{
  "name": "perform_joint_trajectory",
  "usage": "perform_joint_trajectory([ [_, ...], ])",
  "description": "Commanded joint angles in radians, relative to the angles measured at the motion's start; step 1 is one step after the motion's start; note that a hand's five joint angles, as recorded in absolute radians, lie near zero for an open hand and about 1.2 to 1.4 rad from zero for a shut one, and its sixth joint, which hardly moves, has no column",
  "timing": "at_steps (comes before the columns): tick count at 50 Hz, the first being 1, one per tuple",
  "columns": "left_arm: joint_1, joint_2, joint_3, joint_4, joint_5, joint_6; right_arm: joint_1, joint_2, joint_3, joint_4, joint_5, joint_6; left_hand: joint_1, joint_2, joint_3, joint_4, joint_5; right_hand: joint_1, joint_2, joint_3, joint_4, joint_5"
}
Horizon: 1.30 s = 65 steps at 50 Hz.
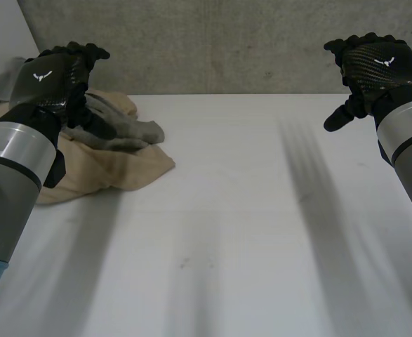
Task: Fold the laundry.
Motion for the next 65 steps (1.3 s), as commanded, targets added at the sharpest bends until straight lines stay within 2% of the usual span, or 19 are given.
perform_joint_trajectory([
  [1, 0.003, -0.032, 0.021, 0.07, 0.002, 0.015, -0.003, 0.002, 0.001, 0.002, -0.003, 0.0, -0.095, -0.099, -0.098, -0.099, -0.097, -0.064, -0.085, -0.087, -0.104, -0.099],
  [12, 0.097, -0.277, 0.194, 0.11, 0.063, 0.176, -0.003, 0.005, 0.001, 0.0, -0.009, -0.002, -0.089, -0.094, -0.092, -0.093, -0.091, -0.064, -0.085, -0.087, -0.104, -0.099],
  [15, 0.126, -0.389, 0.289, 0.102, 0.098, 0.253, -0.003, 0.006, 0.001, 0.0, -0.011, -0.002, -0.072, -0.076, -0.075, -0.076, -0.074, -0.064, -0.085, -0.087, -0.104, -0.099],
  [23, 0.23, -0.693, 0.55, 0.108, 0.115, 0.504, -0.003, 0.011, 0.006, -0.002, -0.011, -0.004, -0.072, -0.076, -0.075, -0.076, -0.074, -0.064, -0.085, -0.087, -0.104, -0.099],
  [28, 0.248, -0.863, 0.722, 0.112, 0.115, 0.592, -0.003, 0.018, 0.009, -0.002, -0.012, -0.004, -0.034, -0.038, -0.037, -0.038, -0.036, -0.064, -0.085, -0.087, -0.104, -0.099],
  [33, 0.253, -0.981, 0.866, 0.108, 0.115, 0.624, -0.003, 0.041, 0.009, -0.002, -0.012, -0.005, 0.324, 0.319, 0.321, 0.319, 0.322, -0.064, -0.085, -0.087, -0.104, -0.099],
  [34, 0.253, -1.0, 0.89, 0.107, 0.115, 0.624, -0.003, 0.046, 0.009, -0.002, -0.012, -0.011, 0.647, 0.643, 0.644, 0.643, 0.645, -0.064, -0.085, -0.087, -0.104, -0.099],
  [38, 0.245, -0.992, 0.889, 0.11, 0.114, 0.62, -0.003, 0.052, 0.009, -0.002, -0.012, -0.033, 1.122, 1.118, 1.119, 1.118, 1.12, -0.064, -0.085, -0.087, -0.104, -0.099],
  [41, 0.229, -0.963, 0.875, 0.11, 0.112, 0.615, -0.003, 0.055, 0.009, -0.002, -0.012, -0.051, 1.123, 1.119, 1.12, 1.119, 1.121, -0.064, -0.085, -0.087, -0.104, -0.099],
  [45, 0.18, -0.848, 0.822, 0.11, 0.107, 0.6, -0.007, 0.055, 0.003, -0.002, -0.012, -0.057, 1.123, 1.119, 1.12, 1.119, 1.121, -0.064, -0.085, -0.087, -0.104, -0.099],
  [49, 0.115, -0.7, 0.73, 0.099, 0.104, 0.488, -0.032, 0.051, -0.005, 0.0, -0.014, -0.057, 1.123, 1.119, 1.12, 1.119, 1.121, -0.064, -0.085, -0.087, -0.104, -0.099],
  [50, 0.089, -0.617, 0.686, 0.095, 0.106, 0.407, -0.036, 0.049, -0.008, 0.0, -0.014, -0.056, 1.123, 1.119, 1.12, 1.119, 1.121, -0.064, -0.085, -0.087, -0.104, -0.099],
  [52, 0.057, -0.537, 0.633, 0.09, 0.11, 0.316, -0.046, 0.049, -0.011, 0.0, -0.015, -0.054, 1.123, 1.119, 1.12, 1.119, 1.121, -0.064, -0.085, -0.087, -0.104, -0.099],
  [53, 0.022, -0.464, 0.581, 0.082, 0.114, 0.225, -0.055, 0.046, -0.014, 0.0, -0.015, -0.054, 1.123, 1.119, 1.12, 1.119, 1.121, -0.064, -0.085, -0.087, -0.104, -0.099],
  [57, -0.069, -0.33, 0.471, 0.069, 0.141, 0.052, -0.064, 0.038, -0.022, 0.002, -0.017, -0.054, 1.123, 1.119, 1.12, 1.119, 1.121, -0.064, -0.085, -0.087, -0.104, -0.099],
  [59, -0.103, -0.301, 0.425, 0.078, 0.158, 0.031, -0.064, 0.037, -0.022, 0.002, -0.017, -0.054, 1.123, 1.119, 1.12, 1.119, 1.121, -0.064, -0.085, -0.087, -0.104, -0.099],
  [62, -0.106, -0.322, 0.404, 0.09, 0.153, 0.041, -0.064, 0.034, -0.022, 0.005, -0.018, -0.054, 1.123, 1.119, 1.12, 1.119, 1.121, -0.064, -0.085, -0.087, -0.104, -0.099],
  [65, -0.095, -0.415, 0.455, 0.099, 0.15, 0.131, -0.064, 0.034, -0.02, 0.011, -0.018, -0.054, 0.321, 0.317, 0.318, 0.317, 0.319, -0.064, -0.085, -0.087, -0.104, -0.099],
])
